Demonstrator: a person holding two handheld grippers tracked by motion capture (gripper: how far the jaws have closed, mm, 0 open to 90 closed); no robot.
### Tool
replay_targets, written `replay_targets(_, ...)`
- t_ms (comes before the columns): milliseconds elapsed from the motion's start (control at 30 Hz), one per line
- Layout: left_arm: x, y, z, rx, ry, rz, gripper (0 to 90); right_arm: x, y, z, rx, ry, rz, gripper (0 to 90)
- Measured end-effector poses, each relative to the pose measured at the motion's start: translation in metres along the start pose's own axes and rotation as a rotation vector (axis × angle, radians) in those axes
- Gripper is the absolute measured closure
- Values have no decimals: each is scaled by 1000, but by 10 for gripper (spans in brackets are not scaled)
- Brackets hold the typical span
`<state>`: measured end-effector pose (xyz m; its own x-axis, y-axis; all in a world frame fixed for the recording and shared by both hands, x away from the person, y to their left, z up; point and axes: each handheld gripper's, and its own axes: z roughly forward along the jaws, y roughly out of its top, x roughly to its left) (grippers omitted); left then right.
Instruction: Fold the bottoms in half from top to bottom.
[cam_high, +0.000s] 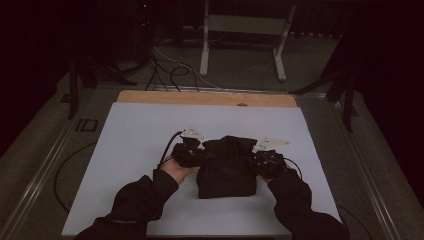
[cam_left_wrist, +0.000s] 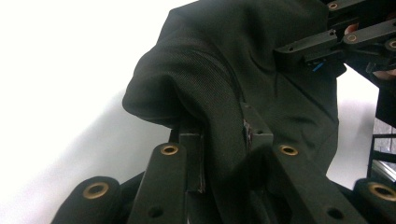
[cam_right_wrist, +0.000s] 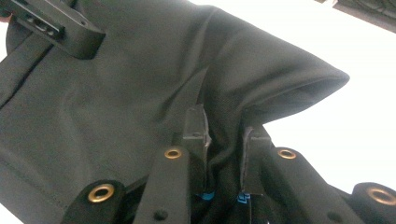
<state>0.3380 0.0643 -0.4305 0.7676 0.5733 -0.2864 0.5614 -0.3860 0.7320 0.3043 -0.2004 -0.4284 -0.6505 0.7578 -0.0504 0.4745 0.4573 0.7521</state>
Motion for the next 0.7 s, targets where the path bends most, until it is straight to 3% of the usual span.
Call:
replay_targets(533,20,-1,-24,-2,36,-14,757,11,23,21,-15,27,-31,770)
replay_targets(700,27,0,-31,-6,40,-23,757,13,30,26,-30,31,-22,770)
